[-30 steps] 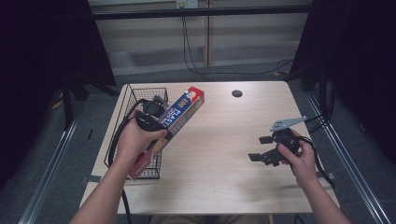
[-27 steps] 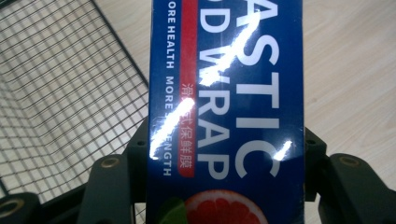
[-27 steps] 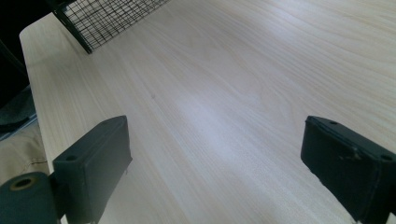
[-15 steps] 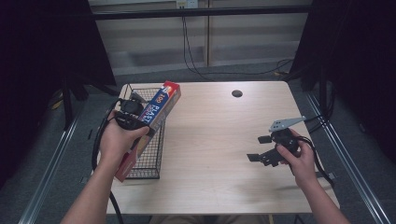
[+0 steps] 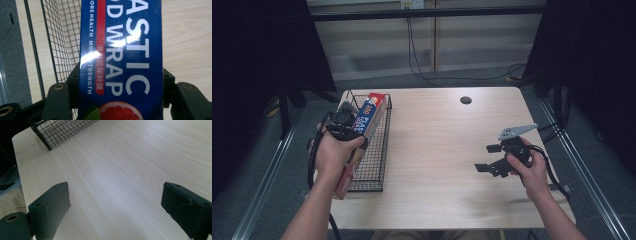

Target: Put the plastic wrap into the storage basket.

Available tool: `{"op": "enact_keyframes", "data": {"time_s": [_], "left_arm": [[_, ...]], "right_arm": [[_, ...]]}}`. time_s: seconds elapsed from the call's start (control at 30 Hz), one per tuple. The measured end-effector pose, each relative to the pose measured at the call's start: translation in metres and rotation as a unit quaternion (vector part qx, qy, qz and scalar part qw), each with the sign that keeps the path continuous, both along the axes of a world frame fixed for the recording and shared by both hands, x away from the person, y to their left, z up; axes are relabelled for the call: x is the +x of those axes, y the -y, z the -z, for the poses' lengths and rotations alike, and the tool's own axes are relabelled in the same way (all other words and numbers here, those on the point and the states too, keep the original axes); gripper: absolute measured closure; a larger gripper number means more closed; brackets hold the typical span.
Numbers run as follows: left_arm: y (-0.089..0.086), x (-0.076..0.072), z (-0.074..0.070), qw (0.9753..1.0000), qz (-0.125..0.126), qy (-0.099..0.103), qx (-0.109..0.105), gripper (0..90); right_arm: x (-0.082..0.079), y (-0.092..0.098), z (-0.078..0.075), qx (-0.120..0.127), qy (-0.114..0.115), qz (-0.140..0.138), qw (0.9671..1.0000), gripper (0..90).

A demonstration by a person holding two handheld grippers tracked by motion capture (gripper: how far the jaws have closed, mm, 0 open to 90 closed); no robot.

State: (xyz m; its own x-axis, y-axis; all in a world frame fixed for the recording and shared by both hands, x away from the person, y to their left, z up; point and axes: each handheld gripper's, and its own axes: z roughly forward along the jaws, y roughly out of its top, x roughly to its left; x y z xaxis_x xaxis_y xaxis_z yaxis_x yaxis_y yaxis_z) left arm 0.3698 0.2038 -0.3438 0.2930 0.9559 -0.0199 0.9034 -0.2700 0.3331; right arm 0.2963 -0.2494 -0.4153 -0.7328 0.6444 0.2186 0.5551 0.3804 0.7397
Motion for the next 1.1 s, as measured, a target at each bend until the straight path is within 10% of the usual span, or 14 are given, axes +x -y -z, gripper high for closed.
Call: {"op": "enact_keyframes", "data": {"time_s": [1.1], "left_arm": [[0.014,0.02,0.05,0.9899,-0.128,-0.062,0.002,41.2]], "right_arm": [[-0.002,0.002,-0.002,-0.003,0.008,-0.004,1.0,8.0]]}}
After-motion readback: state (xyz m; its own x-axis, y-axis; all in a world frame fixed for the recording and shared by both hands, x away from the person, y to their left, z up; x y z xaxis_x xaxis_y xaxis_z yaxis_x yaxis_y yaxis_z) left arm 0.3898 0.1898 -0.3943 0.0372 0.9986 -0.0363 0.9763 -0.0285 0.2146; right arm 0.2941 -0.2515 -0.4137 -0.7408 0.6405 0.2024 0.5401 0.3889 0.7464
